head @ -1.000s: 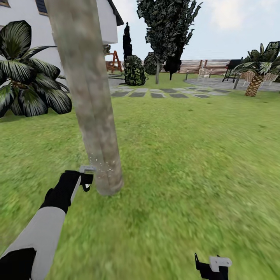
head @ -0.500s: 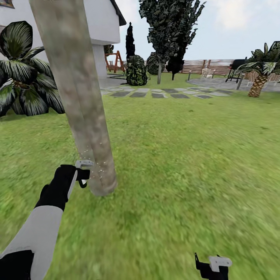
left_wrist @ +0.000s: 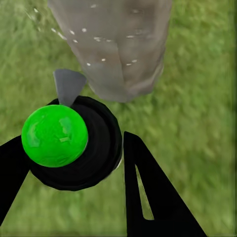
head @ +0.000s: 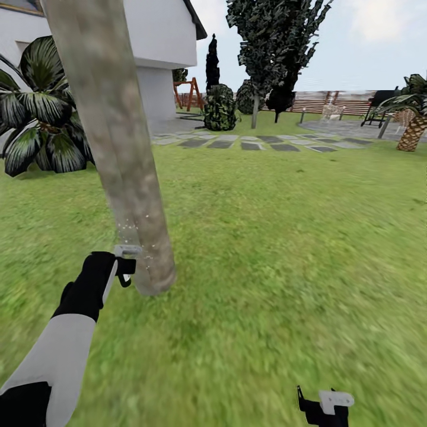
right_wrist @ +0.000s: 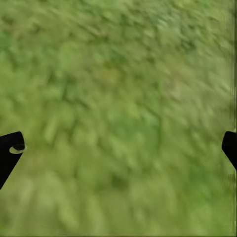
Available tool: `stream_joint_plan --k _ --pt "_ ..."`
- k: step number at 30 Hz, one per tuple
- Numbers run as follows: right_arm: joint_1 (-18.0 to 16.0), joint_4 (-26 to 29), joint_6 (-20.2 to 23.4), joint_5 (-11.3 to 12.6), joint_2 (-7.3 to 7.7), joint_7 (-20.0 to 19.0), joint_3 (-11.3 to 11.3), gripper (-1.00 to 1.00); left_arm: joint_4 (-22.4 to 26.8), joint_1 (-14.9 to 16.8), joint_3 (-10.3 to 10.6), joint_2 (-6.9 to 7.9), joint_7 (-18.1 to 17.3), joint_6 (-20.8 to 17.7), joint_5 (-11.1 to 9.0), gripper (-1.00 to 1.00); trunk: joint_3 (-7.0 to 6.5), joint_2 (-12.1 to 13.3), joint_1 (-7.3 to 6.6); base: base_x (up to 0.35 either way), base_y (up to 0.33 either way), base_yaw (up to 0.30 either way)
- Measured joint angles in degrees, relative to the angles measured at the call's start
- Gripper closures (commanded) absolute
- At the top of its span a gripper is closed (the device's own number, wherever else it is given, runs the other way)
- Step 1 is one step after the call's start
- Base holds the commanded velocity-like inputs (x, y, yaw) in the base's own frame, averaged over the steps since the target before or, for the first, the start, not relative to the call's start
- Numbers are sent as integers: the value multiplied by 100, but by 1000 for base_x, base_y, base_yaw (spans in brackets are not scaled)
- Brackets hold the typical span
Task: In the garden, pick up the pesticide atomizer on the floor and spray pesticide onto both trees until each tree trunk is fully covered.
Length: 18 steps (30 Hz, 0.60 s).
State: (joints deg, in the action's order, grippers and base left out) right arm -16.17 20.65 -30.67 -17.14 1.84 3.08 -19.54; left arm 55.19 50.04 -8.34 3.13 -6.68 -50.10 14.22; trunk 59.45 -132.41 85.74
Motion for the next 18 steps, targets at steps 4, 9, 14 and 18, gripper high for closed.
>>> stream_joint_plan --k 4,9,14,18 --pt "0 0 0 0 -6 0 3 -100 0 -3 -1 3 6 0 -1 100 0 0 0 0 -276 0" --pt "0 0 1 0 -8 0 5 -100 0 4 -18 3 6 0 4 100 0 0 0 0 -276 153" --pt "0 0 4 0 -8 0 11 -100 -58 -19 -10 486 85 -1 60 100 0 0 0 0 -276 274" --pt "0 0 2 0 -10 0 11 -100 -86 -21 28 558 92 -8 -62 100 0 0 0 0 -276 278"
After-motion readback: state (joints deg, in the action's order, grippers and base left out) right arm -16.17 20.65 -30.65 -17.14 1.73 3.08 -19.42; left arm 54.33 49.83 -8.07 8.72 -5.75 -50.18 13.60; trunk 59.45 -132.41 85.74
